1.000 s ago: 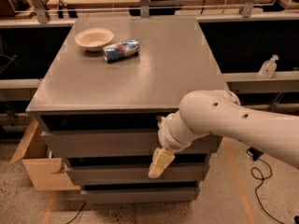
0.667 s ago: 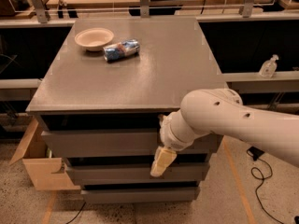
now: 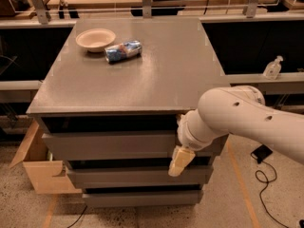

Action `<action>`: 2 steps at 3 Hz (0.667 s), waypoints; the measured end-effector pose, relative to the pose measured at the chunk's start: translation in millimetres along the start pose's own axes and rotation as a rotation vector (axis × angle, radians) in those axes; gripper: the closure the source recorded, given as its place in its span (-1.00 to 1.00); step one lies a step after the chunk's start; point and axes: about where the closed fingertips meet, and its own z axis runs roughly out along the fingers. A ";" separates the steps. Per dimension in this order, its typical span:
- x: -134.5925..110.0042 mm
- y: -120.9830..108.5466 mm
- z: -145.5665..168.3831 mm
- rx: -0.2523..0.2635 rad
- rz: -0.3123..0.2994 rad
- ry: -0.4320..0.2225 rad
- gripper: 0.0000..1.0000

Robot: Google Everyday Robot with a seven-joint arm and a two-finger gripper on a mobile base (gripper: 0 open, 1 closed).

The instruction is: Open top drawer

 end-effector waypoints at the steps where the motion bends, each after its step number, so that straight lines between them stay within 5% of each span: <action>1: 22.7 -2.6 3.6 -0.014 0.037 0.030 -1.00; 2: 39.4 -2.8 19.4 -0.053 0.065 0.050 -1.00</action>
Offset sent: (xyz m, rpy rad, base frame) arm 0.0105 -0.0433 -0.0595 -0.0306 0.1467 -0.0724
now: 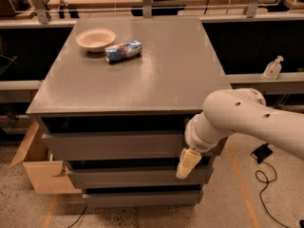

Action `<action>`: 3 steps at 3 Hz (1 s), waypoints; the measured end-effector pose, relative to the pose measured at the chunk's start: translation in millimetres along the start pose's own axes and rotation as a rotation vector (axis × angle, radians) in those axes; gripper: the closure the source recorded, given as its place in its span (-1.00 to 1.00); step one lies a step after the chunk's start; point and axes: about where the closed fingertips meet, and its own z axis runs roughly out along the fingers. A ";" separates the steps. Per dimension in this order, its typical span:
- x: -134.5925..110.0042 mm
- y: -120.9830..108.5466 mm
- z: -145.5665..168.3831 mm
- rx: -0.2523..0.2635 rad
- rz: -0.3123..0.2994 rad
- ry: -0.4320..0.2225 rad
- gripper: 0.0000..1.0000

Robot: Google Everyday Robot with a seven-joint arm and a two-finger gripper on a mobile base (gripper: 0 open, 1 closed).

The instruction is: Open top drawer

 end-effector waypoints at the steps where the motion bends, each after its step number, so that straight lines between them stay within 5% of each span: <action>1: 7.3 -1.9 16.5 -0.034 0.010 0.011 -1.00; 3: 15.2 15.3 -4.7 -0.051 0.070 0.033 -0.24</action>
Offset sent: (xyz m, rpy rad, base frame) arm -0.0020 -0.0150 -0.0161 -0.0008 0.0572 -0.0477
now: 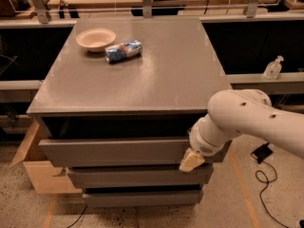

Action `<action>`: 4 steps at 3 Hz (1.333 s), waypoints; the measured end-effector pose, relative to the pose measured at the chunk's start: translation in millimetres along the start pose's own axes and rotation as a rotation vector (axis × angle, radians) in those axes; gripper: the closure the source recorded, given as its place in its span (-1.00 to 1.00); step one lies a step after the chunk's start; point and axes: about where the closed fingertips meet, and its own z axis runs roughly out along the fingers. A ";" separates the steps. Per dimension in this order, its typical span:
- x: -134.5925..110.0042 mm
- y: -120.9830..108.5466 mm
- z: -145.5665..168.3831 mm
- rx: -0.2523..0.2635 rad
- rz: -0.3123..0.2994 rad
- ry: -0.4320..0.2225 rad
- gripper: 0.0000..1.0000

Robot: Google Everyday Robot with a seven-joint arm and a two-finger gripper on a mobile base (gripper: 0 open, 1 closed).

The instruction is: Open top drawer

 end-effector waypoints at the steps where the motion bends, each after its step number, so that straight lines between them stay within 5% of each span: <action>1: 4.5 23.9 -26.5 -0.005 0.063 0.010 0.21; 3: 10.6 68.7 -55.6 -0.014 0.190 0.006 1.00; 4: 11.5 84.4 -61.6 -0.016 0.229 -0.005 1.00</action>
Offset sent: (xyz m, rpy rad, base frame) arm -0.0928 -0.0105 0.0502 0.0361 0.0886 -0.2106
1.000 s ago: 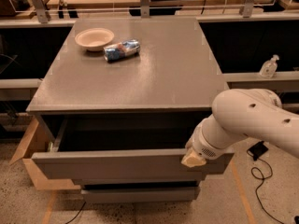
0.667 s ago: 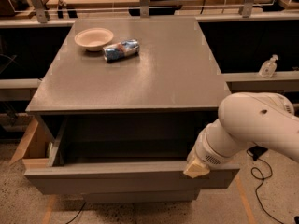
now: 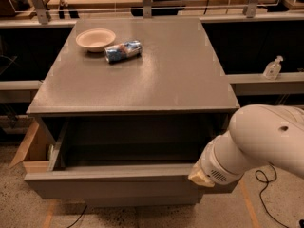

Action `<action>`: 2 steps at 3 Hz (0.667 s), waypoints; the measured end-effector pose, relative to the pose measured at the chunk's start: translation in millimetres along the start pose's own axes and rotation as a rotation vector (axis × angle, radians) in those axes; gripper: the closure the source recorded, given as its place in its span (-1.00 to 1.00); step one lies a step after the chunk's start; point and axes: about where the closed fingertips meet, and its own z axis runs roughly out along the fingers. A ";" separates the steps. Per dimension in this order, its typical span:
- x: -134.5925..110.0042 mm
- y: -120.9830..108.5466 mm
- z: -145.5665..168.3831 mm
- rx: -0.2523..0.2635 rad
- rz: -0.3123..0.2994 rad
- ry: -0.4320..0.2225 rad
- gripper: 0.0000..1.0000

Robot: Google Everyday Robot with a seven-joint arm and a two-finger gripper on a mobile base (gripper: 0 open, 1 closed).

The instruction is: Open top drawer

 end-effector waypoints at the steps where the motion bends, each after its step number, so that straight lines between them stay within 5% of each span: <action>1: 0.1 1.2 -0.9 0.001 0.001 0.000 0.68; 2: 0.0 1.7 -1.5 0.002 0.000 0.000 0.22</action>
Offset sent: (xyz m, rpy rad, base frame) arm -0.0013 0.0002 0.0007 0.0004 -0.0004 -0.0015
